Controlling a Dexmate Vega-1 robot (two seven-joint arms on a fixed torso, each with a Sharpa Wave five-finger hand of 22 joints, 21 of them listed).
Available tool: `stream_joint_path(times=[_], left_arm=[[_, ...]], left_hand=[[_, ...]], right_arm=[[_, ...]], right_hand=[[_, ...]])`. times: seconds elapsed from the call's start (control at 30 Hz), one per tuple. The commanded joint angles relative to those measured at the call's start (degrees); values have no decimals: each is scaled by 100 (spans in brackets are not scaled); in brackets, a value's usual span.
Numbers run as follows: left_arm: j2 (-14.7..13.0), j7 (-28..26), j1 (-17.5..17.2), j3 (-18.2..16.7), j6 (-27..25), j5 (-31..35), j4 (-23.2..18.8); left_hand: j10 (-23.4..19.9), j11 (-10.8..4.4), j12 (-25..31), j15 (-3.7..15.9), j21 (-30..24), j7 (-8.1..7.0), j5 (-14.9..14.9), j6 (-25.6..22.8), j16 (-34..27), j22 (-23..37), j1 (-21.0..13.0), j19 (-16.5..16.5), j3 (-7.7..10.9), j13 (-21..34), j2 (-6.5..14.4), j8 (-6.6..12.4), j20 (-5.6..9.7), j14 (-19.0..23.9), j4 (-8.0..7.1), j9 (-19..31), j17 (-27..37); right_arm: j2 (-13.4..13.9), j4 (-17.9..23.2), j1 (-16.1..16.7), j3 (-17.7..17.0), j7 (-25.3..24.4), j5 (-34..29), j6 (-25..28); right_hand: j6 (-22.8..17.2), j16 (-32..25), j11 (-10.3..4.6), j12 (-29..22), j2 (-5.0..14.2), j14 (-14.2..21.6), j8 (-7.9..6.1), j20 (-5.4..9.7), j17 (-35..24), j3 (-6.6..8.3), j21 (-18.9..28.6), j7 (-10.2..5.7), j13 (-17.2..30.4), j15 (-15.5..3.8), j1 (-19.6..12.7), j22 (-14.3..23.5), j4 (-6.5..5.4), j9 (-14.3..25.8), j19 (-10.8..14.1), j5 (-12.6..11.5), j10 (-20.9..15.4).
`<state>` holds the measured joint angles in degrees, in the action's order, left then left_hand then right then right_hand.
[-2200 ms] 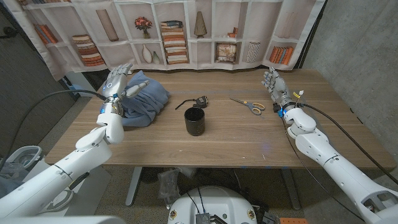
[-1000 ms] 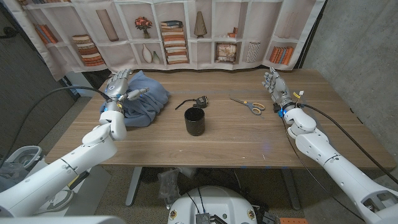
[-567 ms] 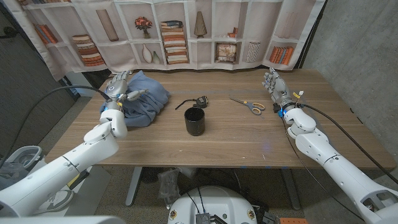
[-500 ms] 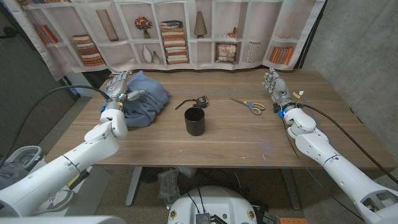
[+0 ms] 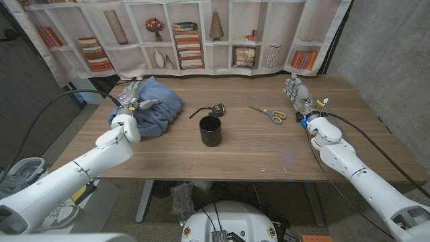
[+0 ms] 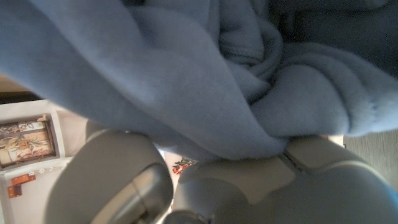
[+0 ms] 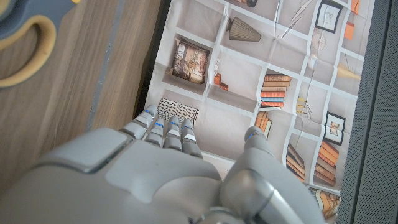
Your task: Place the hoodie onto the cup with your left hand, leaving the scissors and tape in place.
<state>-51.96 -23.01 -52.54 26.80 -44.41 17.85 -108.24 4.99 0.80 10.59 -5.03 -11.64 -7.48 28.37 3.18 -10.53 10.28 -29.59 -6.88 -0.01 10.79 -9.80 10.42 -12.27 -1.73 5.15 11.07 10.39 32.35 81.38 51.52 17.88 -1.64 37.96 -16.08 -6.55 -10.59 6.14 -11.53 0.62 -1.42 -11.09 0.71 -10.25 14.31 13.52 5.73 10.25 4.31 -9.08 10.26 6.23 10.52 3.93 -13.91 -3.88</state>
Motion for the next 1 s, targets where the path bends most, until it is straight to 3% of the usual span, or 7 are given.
stream_joint_path(times=[0.03, 0.7, 1.0], left_arm=[[-55, 249, 219, 235, -439, -277, 9], [3, 164, 359, 532, -387, -404, 318], [153, 124, 409, 565, -299, -583, 527]], left_hand=[[50, -1, -1, -33, -31, -30, -16, 7, 25, 8, 69, -43, -43, 24, -6, 23, -13, -48, 15, 20, 17], [0, 25, 54, -14, -20, -69, -33, -76, -10, 5, 33, -83, -123, 21, 24, 83, -15, -4, 39, 22, 12], [6, 32, 60, -8, -12, -63, -37, -82, -14, 4, 11, -87, -145, 21, 39, 90, -15, -5, 50, 23, 12]], right_arm=[[33, 60, 49, -19, 0, 8, 1], [-12, -9, -2, 35, 15, -3, 40], [-22, -87, -57, 48, 75, 7, 34]], right_hand=[[-18, -6, -1, -34, 52, 11, 5, -15, -17, -21, -7, -41, 15, 33, -29, 18, -16, 15, 54, 24, -40], [-13, -3, 7, -24, 56, 2, 4, -5, -20, -30, -35, -47, 17, 23, -23, 20, -15, 15, 57, 24, -16], [-7, -6, 4, -24, 58, 9, 6, -18, -21, -33, -46, -52, 17, 27, -22, 21, -14, 15, 59, 25, -16]])
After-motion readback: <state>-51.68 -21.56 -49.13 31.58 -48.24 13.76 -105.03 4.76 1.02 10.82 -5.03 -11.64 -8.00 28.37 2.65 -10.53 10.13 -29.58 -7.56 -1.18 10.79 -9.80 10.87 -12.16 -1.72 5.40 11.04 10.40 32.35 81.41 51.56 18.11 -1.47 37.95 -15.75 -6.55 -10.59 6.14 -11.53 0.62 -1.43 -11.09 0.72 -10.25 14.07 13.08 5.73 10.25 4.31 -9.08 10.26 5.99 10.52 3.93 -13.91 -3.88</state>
